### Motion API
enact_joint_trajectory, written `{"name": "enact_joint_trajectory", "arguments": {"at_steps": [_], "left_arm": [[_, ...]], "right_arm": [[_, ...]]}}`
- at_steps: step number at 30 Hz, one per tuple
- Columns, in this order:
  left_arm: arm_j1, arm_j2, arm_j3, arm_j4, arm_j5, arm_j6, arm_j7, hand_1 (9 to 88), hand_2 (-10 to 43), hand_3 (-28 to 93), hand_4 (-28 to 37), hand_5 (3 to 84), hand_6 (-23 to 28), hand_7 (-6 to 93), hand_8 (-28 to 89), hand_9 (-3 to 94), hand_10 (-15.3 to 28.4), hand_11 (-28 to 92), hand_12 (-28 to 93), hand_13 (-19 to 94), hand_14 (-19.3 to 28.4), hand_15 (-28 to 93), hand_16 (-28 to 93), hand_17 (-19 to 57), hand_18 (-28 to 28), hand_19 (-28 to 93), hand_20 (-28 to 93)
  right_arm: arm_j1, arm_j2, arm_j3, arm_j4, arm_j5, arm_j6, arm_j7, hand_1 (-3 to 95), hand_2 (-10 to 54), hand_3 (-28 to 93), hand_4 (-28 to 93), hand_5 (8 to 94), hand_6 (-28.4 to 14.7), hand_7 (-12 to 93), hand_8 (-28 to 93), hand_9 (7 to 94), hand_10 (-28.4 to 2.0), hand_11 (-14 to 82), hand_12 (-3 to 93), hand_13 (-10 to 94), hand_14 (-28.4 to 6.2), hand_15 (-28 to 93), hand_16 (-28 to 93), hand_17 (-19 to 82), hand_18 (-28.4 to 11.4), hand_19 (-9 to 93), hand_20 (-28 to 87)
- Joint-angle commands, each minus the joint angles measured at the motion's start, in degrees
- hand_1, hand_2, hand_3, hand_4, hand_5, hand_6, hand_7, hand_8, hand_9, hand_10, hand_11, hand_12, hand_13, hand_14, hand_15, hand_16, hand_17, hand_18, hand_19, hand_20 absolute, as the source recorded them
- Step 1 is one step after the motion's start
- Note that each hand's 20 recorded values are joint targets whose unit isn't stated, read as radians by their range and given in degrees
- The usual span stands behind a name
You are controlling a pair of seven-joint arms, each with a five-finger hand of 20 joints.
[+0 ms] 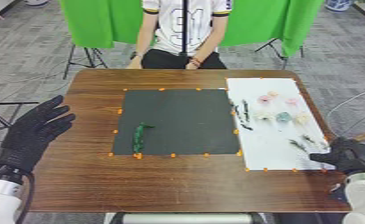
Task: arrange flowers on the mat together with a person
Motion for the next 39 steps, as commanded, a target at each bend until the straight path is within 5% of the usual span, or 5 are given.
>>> {"name": "enact_joint_trajectory", "arguments": {"at_steps": [1, 10, 13, 18, 39], "left_arm": [[0.7, -0.17, 0.45, 0.00, 0.13, -0.30, 0.02, 26.1, -0.3, 70, -25.2, 34.6, 4.9, 15.7, -8, 30.2, 12.8, 19, 19, 25, 16.2, 29, 2, -6.8, 23.5, 47, 11], [0.8, -0.40, 0.43, -0.04, 0.20, -0.21, -0.09, 26.0, -0.4, 70, -25.3, 34.6, 4.9, 15.8, -8, 30.2, 12.8, 19, 19, 25, 16.1, 29, 3, -6.9, 23.5, 47, 11], [0.7, -0.42, 0.47, -0.03, 0.23, -0.29, -0.17, 26.0, -0.3, 70, -25.4, 34.6, 4.9, 15.8, -8, 30.2, 12.8, 19, 19, 25, 16.1, 29, 3, -6.9, 23.5, 47, 11], [1.0, -0.64, 0.29, -0.11, 0.32, -0.29, -0.20, 26.0, -0.3, 70, -25.4, 34.6, 5.0, 15.8, -8, 30.2, 12.9, 19, 19, 25, 16.2, 29, 3, -6.9, 23.5, 47, 11], [1.7, -1.02, 0.17, -0.35, 0.05, 0.36, 0.16, 26.0, -0.2, 70, -25.1, 34.6, 4.9, 15.8, -8, 30.2, 12.8, 19, 19, 25, 16.1, 29, 3, -6.9, 23.4, 47, 11]], "right_arm": [[0.5, 0.0, -1.8, 1.3, -2.1, 0.2, 0.9, 29.4, -9.5, 65, -28, 57.7, -3.0, 52, -15, 63.2, -12.8, 57.9, 40.1, 60, -13.2, 75, 32, 31, -20.9, 85, 52], [3.7, 0.8, -7.1, 4.9, -2.5, 1.0, -0.1, 38.1, -9.5, 64, -28, 64.6, -0.6, 56, -16, 70.3, -10.5, 60.6, 41.3, 66, -11.7, 77, 34, 35, -21.1, 90, 53], [4.2, 0.6, -7.6, 5.5, -0.9, 0.0, -0.5, 42.9, -9.5, 61, -28, 67.0, 0.8, 55, 8, 75.9, -9.7, 60.4, 41.1, 70, -10.7, 77, 35, 38, -21.0, 92, 53], [4.4, 0.4, -7.6, 5.8, 1.7, -1.4, -0.9, 46.2, -9.5, 71, -28, 72.3, 1.3, 55, 13, 80.2, -9.5, 60.2, 40.9, 75, -9.6, 77, 36, 42, -21.2, 93, 55], [7.0, 0.5, -7.8, -1.8, 1.0, 14.6, -3.8, 39.4, -9.5, 82, -12, 79.5, 0.1, 60, 16, 88.6, -8.3, 66.9, 38.8, 85, -8.1, 83, 34, 54, -21.9, 93, 72]]}}
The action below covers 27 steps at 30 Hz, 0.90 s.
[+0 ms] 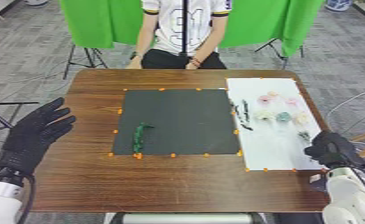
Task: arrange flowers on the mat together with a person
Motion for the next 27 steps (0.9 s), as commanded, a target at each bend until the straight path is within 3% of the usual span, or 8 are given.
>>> {"name": "enact_joint_trajectory", "arguments": {"at_steps": [1, 6, 10, 12, 18, 27], "left_arm": [[0.9, -0.93, 0.01, -0.23, 0.09, 0.26, -0.23, 25.9, -0.2, 70, -25.1, 34.6, 4.9, 15.8, -8, 30.2, 12.8, 19, 19, 25, 16.1, 29, 3, -6.9, 23.5, 47, 11], [1.4, -0.99, -0.16, -0.47, 0.22, 0.46, 0.07, 26.0, -0.2, 70, -25.0, 34.6, 4.9, 15.8, -8, 30.3, 12.8, 19, 19, 25, 16.2, 29, 3, -7.0, 23.5, 47, 11], [2.6, -1.56, -1.02, -1.03, 0.19, 0.97, -0.13, 26.1, -0.1, 70, -24.6, 34.5, 4.9, 15.8, -8, 30.3, 12.8, 19, 19, 25, 16.2, 29, 2, -7.0, 23.5, 47, 12], [2.8, -1.46, -1.05, -1.05, 0.21, 0.90, -0.57, 26.1, -0.1, 70, -24.5, 34.6, 4.9, 15.8, -8, 30.3, 12.8, 19, 19, 25, 16.2, 29, 3, -7.0, 23.5, 47, 11], [0.8, -0.73, 0.79, -0.21, 0.16, 0.18, -1.04, 26.2, -0.1, 70, -24.7, 34.6, 4.9, 15.8, -8, 30.2, 12.8, 19, 19, 25, 16.1, 29, 3, -7.0, 23.5, 47, 11], [0.5, -0.40, 1.01, -0.15, 0.07, 0.50, -1.23, 26.1, -0.1, 70, -24.6, 34.6, 4.9, 15.8, -8, 30.2, 12.8, 19, 19, 25, 16.2, 29, 3, -7.0, 23.5, 47, 11]], "right_arm": [[2.2, 0.3, -1.2, -5.5, -1.4, 5.1, -1.7, 39.1, -9.5, 82, -12, 80.0, 0.1, 60, 16, 89.1, -8.2, 67.1, 38.7, 85, -8.0, 83, 34, 55, -21.7, 93, 73], [6.9, 0.7, -4.7, -7.2, -0.8, 6.8, -3.5, 38.6, -9.5, 83, -11, 80.8, 0.1, 60, 16, 89.8, -8.0, 67.2, 38.6, 86, -7.6, 83, 34, 56, -21.7, 93, 74], [15.1, -0.2, -12.3, -6.3, 1.5, 4.5, -7.3, 38.4, -9.5, 83, -10, 81.1, 0.2, 60, 16, 90.2, -7.7, 67.2, 38.6, 87, -7.5, 83, 34, 57, -21.6, 93, 74], [20.3, -1.2, -18.9, -4.2, 1.0, 3.5, -10.3, 38.3, -9.5, 83, -10, 81.1, 0.1, 60, 16, 90.3, -7.5, 67.3, 38.6, 87, -7.4, 83, 34, 57, -21.5, 93, 74], [30.4, -5.9, -32.9, 1.7, -1.2, 0.0, -15.0, 38.4, -9.5, 83, -10, 80.9, 0.2, 60, 17, 90.2, -7.4, 67.4, 38.9, 87, -7.3, 84, 34, 57, -21.5, 93, 75], [37.7, -10.6, -43.4, 10.2, -5.2, -6.7, -16.7, 38.7, -9.5, 83, -10, 80.4, 0.2, 61, 17, 90.0, -7.4, 67.4, 39.1, 87, -7.2, 84, 34, 57, -21.4, 93, 75]]}}
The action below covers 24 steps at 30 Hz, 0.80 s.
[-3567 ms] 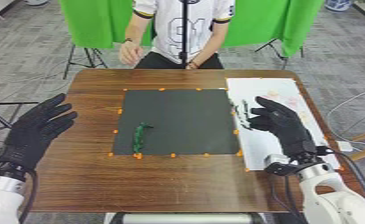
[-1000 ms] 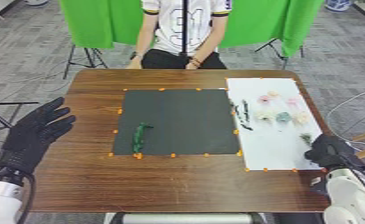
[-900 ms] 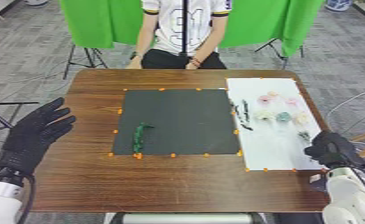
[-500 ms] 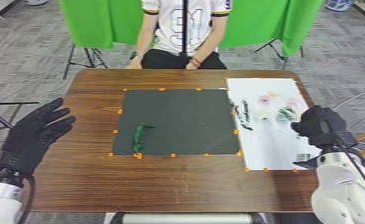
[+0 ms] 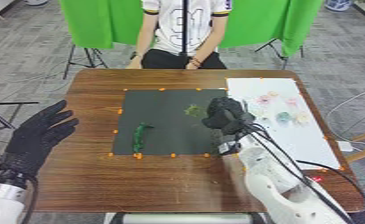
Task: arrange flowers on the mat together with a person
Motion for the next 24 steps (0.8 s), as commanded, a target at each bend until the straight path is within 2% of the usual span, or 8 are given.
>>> {"name": "enact_joint_trajectory", "arguments": {"at_steps": [1, 4, 5, 7, 11, 18, 24], "left_arm": [[0.1, 0.16, 0.22, 0.41, 0.14, 0.23, -0.87, 26.1, -0.1, 70, -24.6, 34.6, 4.9, 15.7, -8, 30.2, 12.8, 19, 19, 25, 16.2, 29, 3, -7.0, 23.5, 47, 11], [0.3, -0.13, 0.27, 0.23, 0.68, 0.60, -0.65, 26.1, -0.1, 71, -24.6, 34.6, 4.9, 15.8, -8, 30.3, 12.8, 19, 19, 25, 16.2, 29, 2, -7.0, 23.5, 47, 11], [-0.1, -0.27, 0.25, 0.41, 0.44, 0.16, -0.87, 26.1, -0.1, 70, -24.6, 34.6, 4.9, 15.8, -8, 30.3, 12.8, 19, 19, 25, 16.2, 29, 2, -7.0, 23.5, 47, 11], [-0.1, -0.40, 0.07, 0.41, 0.82, -0.11, -1.17, 26.1, -0.1, 70, -24.6, 34.6, 4.9, 15.8, -8, 30.3, 12.8, 19, 19, 25, 16.2, 29, 2, -7.0, 23.5, 47, 11], [-0.1, -0.36, 0.11, 0.48, 0.79, -0.19, -1.24, 26.1, -0.1, 70, -24.6, 34.6, 4.9, 15.8, -8, 30.3, 12.8, 19, 19, 25, 16.2, 29, 2, -7.0, 23.5, 47, 11], [-0.9, -0.18, 0.68, 0.78, 0.95, -0.55, -1.64, 26.1, -0.2, 71, -24.6, 34.6, 4.8, 15.8, -8, 30.3, 12.9, 19, 19, 25, 16.2, 29, 3, -7.0, 23.5, 47, 11], [-1.4, 0.24, 1.25, 1.09, 0.81, -0.78, -1.86, 26.2, -0.3, 71, -24.6, 34.6, 4.8, 15.9, -8, 30.3, 12.9, 19, 19, 25, 16.1, 29, 3, -7.0, 23.5, 47, 11]], "right_arm": [[5.8, -5.3, -7.7, 5.7, -4.9, -4.5, -1.8, 38.8, -9.5, 82, -11, 80.3, 0.1, 61, 17, 89.7, -7.5, 67.4, 39.2, 86, -7.4, 84, 35, 57, -21.4, 93, 75], [6.7, -5.3, -9.7, 7.4, -6.1, -5.2, -1.3, 39.1, -9.5, 82, -11, 79.9, 0.0, 61, 17, 89.3, -7.8, 67.4, 39.1, 86, -7.6, 84, 35, 56, -21.6, 93, 75], [6.9, -5.4, -10.2, 7.8, -6.9, -5.5, -0.8, 39.1, -9.5, 82, -11, 79.8, 0.0, 61, 16, 89.2, -7.8, 67.5, 39.1, 86, -7.6, 84, 35, 56, -21.7, 93, 75], [7.2, -5.1, -11.5, 8.2, -8.3, -5.5, 0.8, 39.2, -9.5, 82, -11, 79.8, 0.0, 61, 16, 89.2, -7.8, 67.5, 39.0, 86, -7.7, 84, 35, 56, -21.7, 93, 75], [7.8, -5.9, -12.3, 8.2, -9.0, -10.1, 2.4, 39.2, -9.5, 82, -11, 79.8, 0.2, 61, 16, 89.2, -7.8, 67.6, 38.7, 86, -7.7, 84, 34, 56, -21.5, 93, 74], [8.8, -8.4, -14.3, 8.7, -8.5, -13.8, 5.7, 38.8, -9.5, 82, -12, 80.1, 0.5, 60, 16, 89.5, -7.6, 67.2, 38.3, 86, -7.3, 83, 34, 57, -21.4, 93, 74], [10.4, -10.4, -16.7, 10.8, -8.1, -12.0, 8.4, 36.4, -6.5, 81, -13, 82.4, 2.0, 56, 13, 91.0, -6.9, 65.5, 37.7, 88, -7.0, 82, 33, 58, -21.1, 93, 73]]}}
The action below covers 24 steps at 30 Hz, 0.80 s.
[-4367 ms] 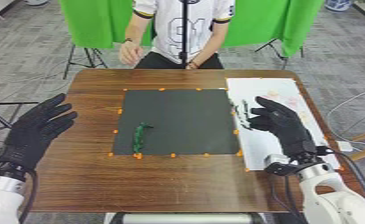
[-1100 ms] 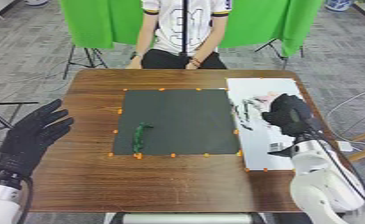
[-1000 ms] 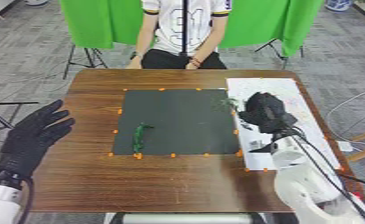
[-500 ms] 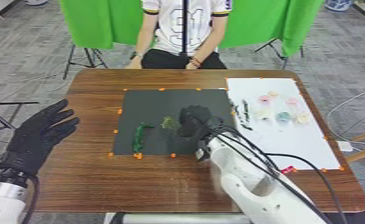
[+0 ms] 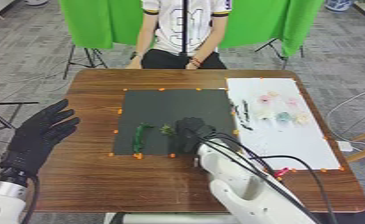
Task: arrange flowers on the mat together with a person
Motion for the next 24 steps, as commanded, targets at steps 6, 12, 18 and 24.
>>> {"name": "enact_joint_trajectory", "arguments": {"at_steps": [6, 12, 18, 24], "left_arm": [[-0.3, 0.41, 1.02, 0.73, 0.20, -0.62, -1.05, 26.3, -0.3, 70, -24.7, 34.6, 4.8, 15.9, -8, 30.3, 12.8, 19, 19, 25, 16.2, 29, 3, -7.0, 23.5, 47, 11], [-0.9, 0.70, 1.33, 1.05, 0.12, -0.83, -1.26, 26.3, -0.3, 70, -24.5, 34.6, 4.8, 15.8, -8, 30.3, 12.8, 19, 19, 25, 16.1, 29, 3, -7.0, 23.4, 47, 11], [-0.4, 0.68, 1.20, 0.80, 0.05, -0.41, -0.95, 26.3, -0.3, 70, -24.5, 34.6, 4.9, 15.8, -8, 30.3, 12.8, 19, 19, 25, 16.1, 29, 3, -7.0, 23.5, 47, 11], [-0.1, 0.56, 1.02, 0.73, 0.01, -0.28, -0.59, 26.4, -0.2, 70, -24.6, 34.6, 4.9, 15.6, -8, 30.3, 12.8, 19, 19, 25, 16.1, 29, 3, -7.0, 23.5, 47, 11]], "right_arm": [[1.9, -4.8, -2.5, 2.3, 1.2, 0.3, 5.0, 34.2, -4.7, 82, -14, 85.3, 2.5, 56, -1, 92.7, -6.8, 63.5, 38.0, 89, -6.9, 81, 33, 60, -21.2, 93, 73], [2.1, -5.8, -2.0, 2.7, 2.4, 0.8, 7.2, 31.8, -3.1, 81, -15, 87.5, 2.8, 57, -11, 93.7, -6.7, 63.2, 36.8, 90, -6.7, 81, 33, 61, -21.3, 93, 73], [1.1, -6.3, 0.0, 1.2, 3.9, 0.4, 7.1, 27.0, 1.1, 78, -17, 88.5, 2.7, 55, -11, 93.7, -6.6, 63.7, 35.5, 90, -6.6, 80, 33, 62, -21.3, 93, 73], [0.7, -5.8, 2.2, -1.1, 5.1, 0.5, 7.0, 22.1, 5.9, 75, -19, 88.6, 2.4, 54, -10, 93.7, -6.7, 63.2, 35.3, 91, -6.7, 80, 33, 62, -21.5, 93, 73]]}}
